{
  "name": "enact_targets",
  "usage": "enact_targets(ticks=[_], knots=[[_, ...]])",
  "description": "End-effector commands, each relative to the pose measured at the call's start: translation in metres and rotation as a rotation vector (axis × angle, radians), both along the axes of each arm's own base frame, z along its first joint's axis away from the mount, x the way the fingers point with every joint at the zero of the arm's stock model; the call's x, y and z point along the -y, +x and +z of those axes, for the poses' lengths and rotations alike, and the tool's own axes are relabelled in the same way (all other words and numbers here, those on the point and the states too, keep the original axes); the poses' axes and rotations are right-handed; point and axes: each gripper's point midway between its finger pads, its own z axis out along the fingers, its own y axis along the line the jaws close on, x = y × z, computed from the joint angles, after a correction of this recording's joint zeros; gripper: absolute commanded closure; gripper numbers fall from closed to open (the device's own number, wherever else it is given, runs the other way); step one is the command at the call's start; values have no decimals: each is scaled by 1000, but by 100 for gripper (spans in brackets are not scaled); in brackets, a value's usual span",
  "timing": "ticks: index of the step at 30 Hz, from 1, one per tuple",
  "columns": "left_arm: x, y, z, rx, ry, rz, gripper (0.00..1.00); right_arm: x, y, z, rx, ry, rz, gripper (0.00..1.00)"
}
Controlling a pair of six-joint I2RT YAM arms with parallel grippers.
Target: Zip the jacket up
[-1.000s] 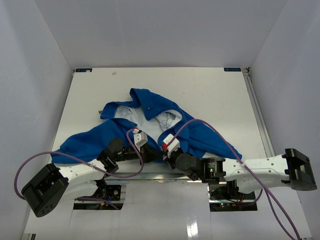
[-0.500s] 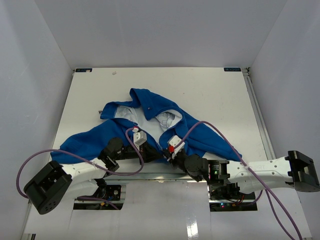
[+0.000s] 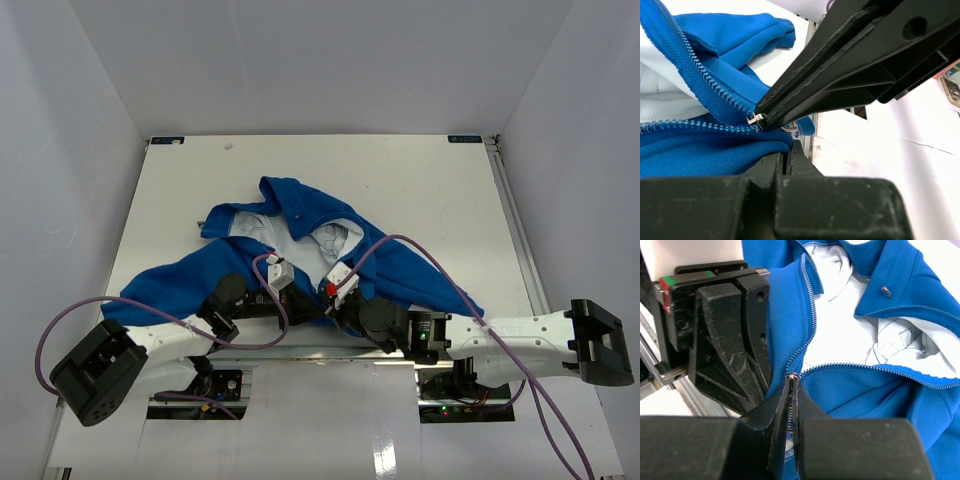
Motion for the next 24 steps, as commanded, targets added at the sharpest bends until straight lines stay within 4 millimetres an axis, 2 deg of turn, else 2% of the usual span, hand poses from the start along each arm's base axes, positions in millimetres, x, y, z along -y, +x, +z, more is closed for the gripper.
enact_targets(ticks=[1,7,10,13,16,18,22,24], knots=[[-1,-36,-2,-45,14,-160,100,-8,21,75,24,258,-50,92],[-2,-35,-7,-89,30,-145,100,-15,31,83,-8,233,-38,92],[-4,-36,-6,-87,21,-134,100,-22,29,73,-64,176,-5,92],[-6,-35,0,-68,3,-118,100,-18,23,43,-118,68,4,91],[-8,-35,8,-47,-24,-101,100,-7,19,31,-134,39,9,88],[-8,-36,11,-45,-34,-103,100,-2,15,25,-139,30,26,83],[-10,-42,17,-35,-59,-133,100,7,7,39,-89,31,95,63],[-10,-43,18,-37,-65,-139,100,11,2,50,-49,41,134,59]])
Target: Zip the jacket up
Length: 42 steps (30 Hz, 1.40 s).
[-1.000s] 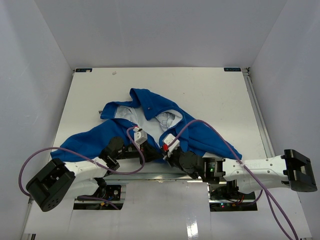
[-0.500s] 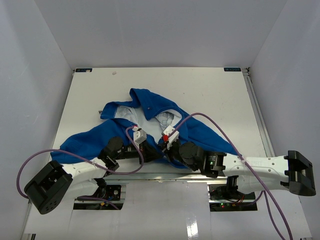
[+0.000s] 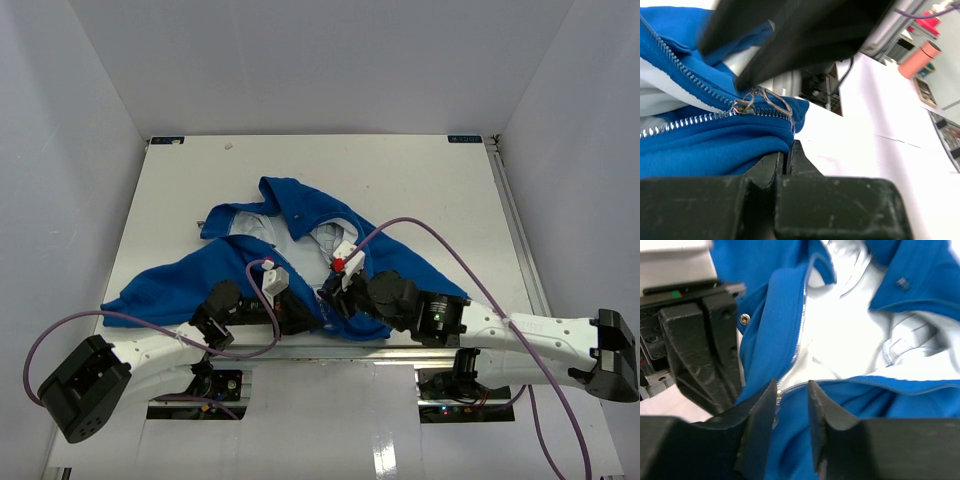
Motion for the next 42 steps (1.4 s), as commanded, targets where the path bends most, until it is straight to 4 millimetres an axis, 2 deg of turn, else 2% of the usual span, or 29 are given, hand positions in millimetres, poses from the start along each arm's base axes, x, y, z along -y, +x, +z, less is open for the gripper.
enact_targets(ticks=[1,4,7,9,13,15,18,26,34,42], knots=[[-3,-22,10,13,-41,-100,100,9,-5,39,109,74,79,57],[-3,-22,11,13,-47,-103,100,8,-26,42,280,78,277,51],[-3,-24,13,11,-52,-115,100,8,-31,46,401,63,353,47],[-3,-25,12,14,-51,-120,100,10,-35,41,464,8,413,46],[-5,-27,12,28,-51,-124,100,18,-46,34,587,25,491,44],[-5,-28,12,30,-52,-127,100,22,-53,24,605,28,526,43],[-6,-28,12,28,-50,-132,100,27,-59,22,622,31,560,42],[-5,-29,16,36,-62,-145,100,17,-59,19,620,9,588,39],[-6,-30,14,36,-60,-145,100,12,-57,19,641,28,576,43],[-6,-31,13,32,-62,-144,100,11,-48,16,628,20,524,58]])
